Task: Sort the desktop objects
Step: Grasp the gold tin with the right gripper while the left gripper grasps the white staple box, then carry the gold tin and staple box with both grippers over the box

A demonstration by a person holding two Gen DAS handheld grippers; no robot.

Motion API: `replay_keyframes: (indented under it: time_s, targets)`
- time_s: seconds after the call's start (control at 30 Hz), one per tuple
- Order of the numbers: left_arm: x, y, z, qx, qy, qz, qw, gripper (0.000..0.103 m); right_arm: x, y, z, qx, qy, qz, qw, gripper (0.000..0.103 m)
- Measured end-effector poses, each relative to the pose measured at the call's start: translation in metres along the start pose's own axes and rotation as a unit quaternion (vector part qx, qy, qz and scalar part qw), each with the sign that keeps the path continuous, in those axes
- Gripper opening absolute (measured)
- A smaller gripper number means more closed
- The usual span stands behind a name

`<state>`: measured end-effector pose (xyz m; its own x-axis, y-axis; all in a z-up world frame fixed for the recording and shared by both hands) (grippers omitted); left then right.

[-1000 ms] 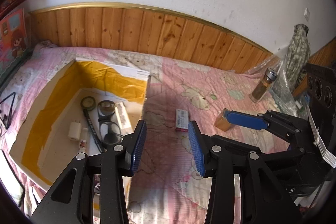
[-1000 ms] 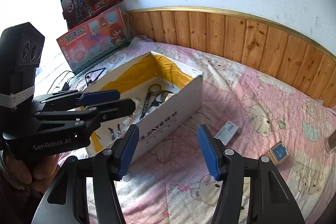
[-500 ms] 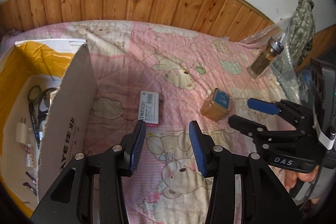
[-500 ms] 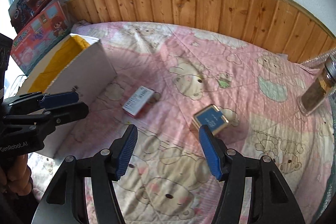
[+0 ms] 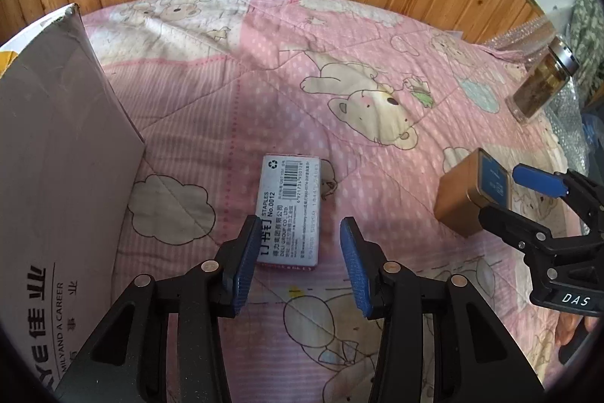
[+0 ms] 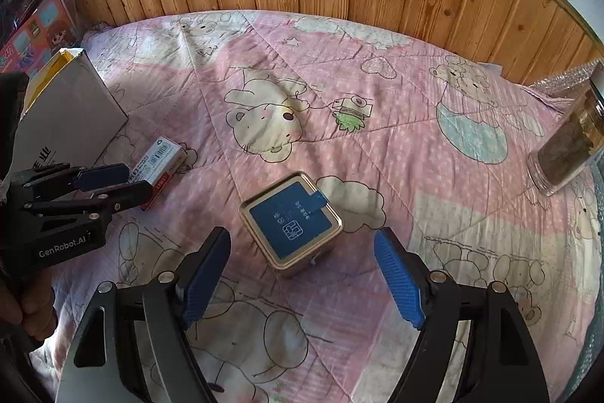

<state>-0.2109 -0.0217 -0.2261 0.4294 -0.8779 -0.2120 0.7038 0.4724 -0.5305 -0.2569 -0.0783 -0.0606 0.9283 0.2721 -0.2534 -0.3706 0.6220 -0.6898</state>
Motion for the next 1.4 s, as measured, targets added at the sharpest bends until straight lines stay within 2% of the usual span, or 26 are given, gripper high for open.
replay_keyframes:
  time_s: [0.13,0.17,0.2,0.23,0.4,0.57,1.4]
  targets:
    - [0.003,-0.007,-0.005,-0.010,0.007,0.004,0.9999,0.047,0.002,-0.004,-0.015,-0.007,-0.003,0.013,1.000,0.079]
    - [0.003,-0.008,-0.006,-0.014,0.005,0.002,0.9999,0.040,0.003,-0.004,-0.015,-0.008,-0.009,0.016,1.000,0.073]
    - [0.002,-0.008,-0.006,-0.017,0.004,-0.002,0.9998,0.037,0.004,-0.003,-0.016,-0.004,-0.015,0.018,1.000,0.060]
    - [0.001,-0.009,-0.005,-0.020,0.006,-0.008,0.9997,0.037,0.005,-0.002,-0.017,0.002,-0.022,0.017,1.000,0.059]
    - [-0.005,-0.007,0.000,-0.023,0.004,-0.018,0.9996,0.036,0.006,-0.002,-0.016,0.011,-0.020,0.014,1.000,0.056]
    - [-0.008,-0.007,0.019,-0.035,-0.002,-0.020,0.9992,0.036,0.012,0.000,-0.008,0.018,-0.039,-0.002,0.999,0.055]
    - [0.016,0.019,0.118,-0.066,-0.011,-0.009,0.9977,0.036,0.079,0.006,0.058,-0.022,-0.085,0.003,0.996,0.055]
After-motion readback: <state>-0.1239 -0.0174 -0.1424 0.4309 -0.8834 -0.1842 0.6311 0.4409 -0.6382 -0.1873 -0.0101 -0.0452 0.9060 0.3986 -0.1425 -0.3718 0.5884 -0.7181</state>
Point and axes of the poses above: each gripper's, at about its wrist camera, not at the fingertips, and z roughly against the way its jaws point, x to its left, y to its underside, the point moved 9 cm from there along -z, roughly the way its jaws point, and after that the axes turned 5 degrees about -z, right-handed, at the moved point
